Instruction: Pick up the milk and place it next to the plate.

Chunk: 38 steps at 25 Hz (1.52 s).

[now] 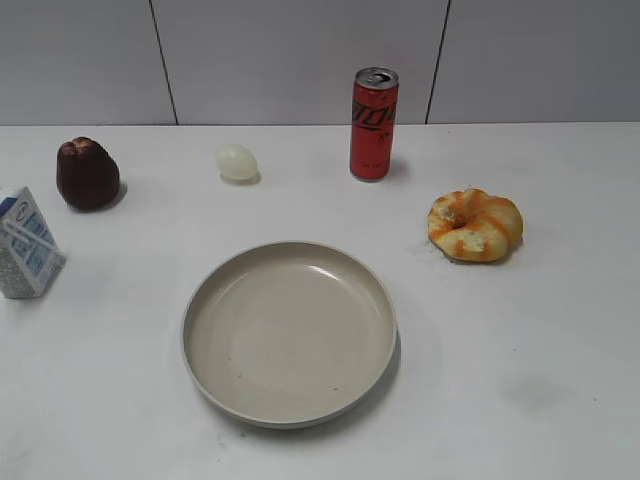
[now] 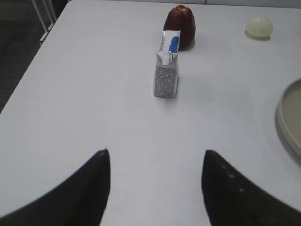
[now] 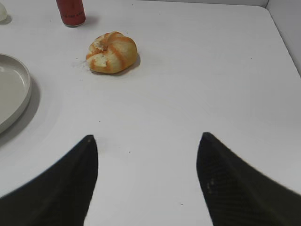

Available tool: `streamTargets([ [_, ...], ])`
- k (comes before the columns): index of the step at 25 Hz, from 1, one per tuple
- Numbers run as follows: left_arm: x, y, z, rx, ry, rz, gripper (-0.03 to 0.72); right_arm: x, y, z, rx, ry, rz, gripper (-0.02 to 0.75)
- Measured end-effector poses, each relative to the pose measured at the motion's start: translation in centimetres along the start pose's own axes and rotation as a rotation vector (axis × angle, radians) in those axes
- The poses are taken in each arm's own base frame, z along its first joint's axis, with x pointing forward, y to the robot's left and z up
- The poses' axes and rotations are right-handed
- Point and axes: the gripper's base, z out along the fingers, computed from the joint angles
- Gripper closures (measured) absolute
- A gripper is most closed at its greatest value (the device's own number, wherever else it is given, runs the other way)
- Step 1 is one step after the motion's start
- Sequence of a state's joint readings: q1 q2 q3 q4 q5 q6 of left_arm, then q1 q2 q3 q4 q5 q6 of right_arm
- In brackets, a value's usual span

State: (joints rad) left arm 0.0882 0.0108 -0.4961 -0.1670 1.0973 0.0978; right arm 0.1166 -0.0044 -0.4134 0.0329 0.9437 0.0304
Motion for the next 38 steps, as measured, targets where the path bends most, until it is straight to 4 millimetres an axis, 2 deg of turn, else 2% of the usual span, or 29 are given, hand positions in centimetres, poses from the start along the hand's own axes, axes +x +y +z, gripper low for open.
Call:
streamTargets([
  [29, -0.1, 0.0, 0.1, -0.001, 0.008, -0.002, 0.225, 0.0, 0.0, 0.0, 0.000, 0.000, 0.000, 0.238],
  [32, -0.6, 0.2, 1.1, 0.001, 0.085, -0.017, 0.225, 0.0, 0.0, 0.0, 0.000, 0.000, 0.000, 0.238],
  [38, -2.0, 0.9, 5.5, 0.006, 0.382, -0.068, 0.225, 0.0, 0.0, 0.0, 0.000, 0.000, 0.000, 0.238],
])
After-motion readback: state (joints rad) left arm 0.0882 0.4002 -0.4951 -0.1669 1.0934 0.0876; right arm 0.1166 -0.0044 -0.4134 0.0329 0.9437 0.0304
